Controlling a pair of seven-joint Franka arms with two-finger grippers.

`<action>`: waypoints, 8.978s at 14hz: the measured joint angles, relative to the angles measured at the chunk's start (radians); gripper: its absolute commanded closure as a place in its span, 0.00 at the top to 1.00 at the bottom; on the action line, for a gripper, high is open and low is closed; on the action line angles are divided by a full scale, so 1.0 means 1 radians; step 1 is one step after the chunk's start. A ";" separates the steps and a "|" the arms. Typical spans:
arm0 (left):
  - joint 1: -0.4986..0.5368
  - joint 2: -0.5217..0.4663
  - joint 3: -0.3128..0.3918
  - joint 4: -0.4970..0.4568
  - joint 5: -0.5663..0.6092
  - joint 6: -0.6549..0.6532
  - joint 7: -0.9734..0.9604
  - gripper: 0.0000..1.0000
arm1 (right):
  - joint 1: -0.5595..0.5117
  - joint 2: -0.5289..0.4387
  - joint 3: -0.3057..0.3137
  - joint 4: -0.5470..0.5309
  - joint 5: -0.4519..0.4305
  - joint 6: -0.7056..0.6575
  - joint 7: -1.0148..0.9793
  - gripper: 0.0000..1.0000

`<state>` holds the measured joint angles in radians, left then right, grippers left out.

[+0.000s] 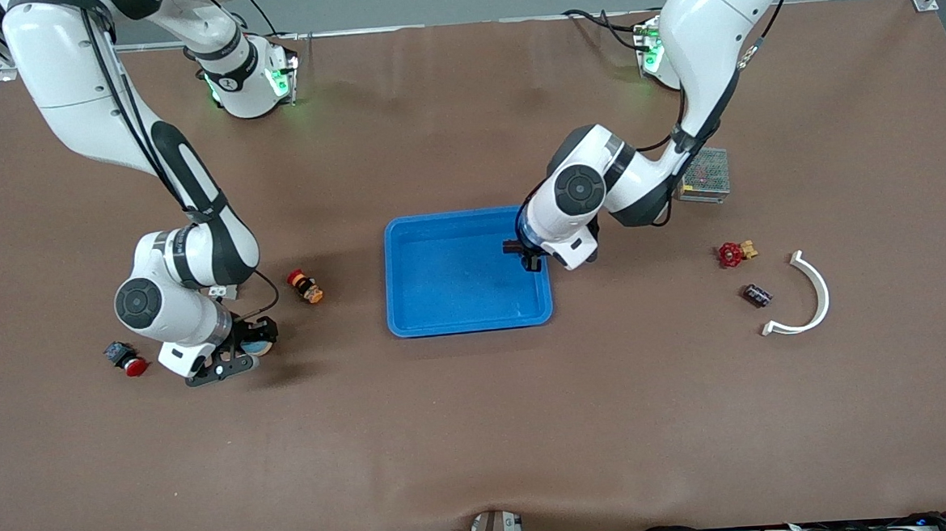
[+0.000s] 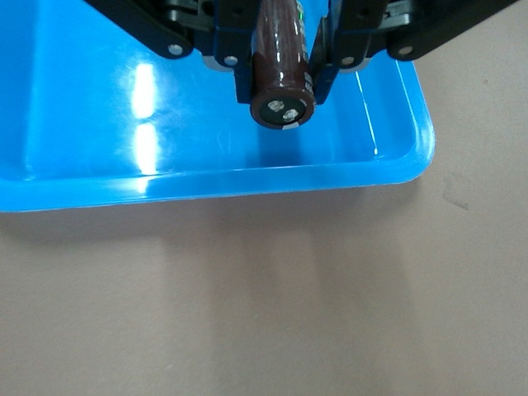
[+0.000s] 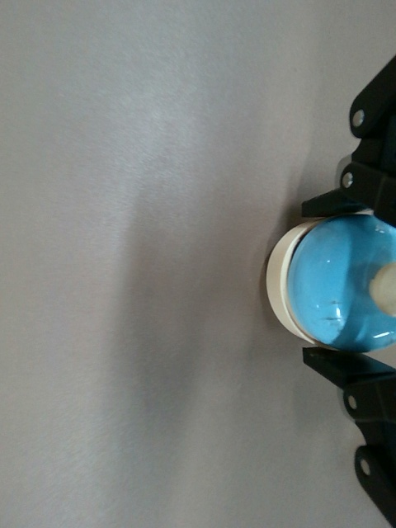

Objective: Place electrolytic capacitor and blue bell in tray
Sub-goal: 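Open the left gripper over the tray while the right gripper carries the bell, then reach the left gripper to the capacitor while the right gripper lowers the bell, then grasp the capacitor with the left gripper while the right gripper releases the bell, then carry the capacitor into the tray beside the first with the left gripper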

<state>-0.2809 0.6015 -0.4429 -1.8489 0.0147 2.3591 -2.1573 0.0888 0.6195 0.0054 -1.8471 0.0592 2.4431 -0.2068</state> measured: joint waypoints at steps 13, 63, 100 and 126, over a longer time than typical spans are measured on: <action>-0.015 0.078 0.010 0.009 0.004 0.031 -0.003 1.00 | 0.092 -0.036 0.006 0.352 0.007 -0.484 0.329 0.50; 0.687 0.012 0.026 -0.005 0.362 -0.091 0.875 0.90 | 0.624 -0.044 0.006 -0.010 0.050 -0.010 1.084 0.51; 0.421 0.014 -0.140 0.139 0.277 -0.124 0.385 0.00 | 0.476 -0.493 -0.026 0.001 0.010 -0.612 0.763 1.00; 0.046 0.226 -0.082 0.259 0.276 -0.027 -0.083 0.00 | -0.216 -0.542 -0.029 -0.352 -0.067 -0.226 -0.220 1.00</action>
<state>-0.2351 0.8279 -0.5251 -1.5900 0.2902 2.3326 -2.2399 -0.1268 0.0776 -0.0232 -2.1989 -0.0078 2.2170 -0.4263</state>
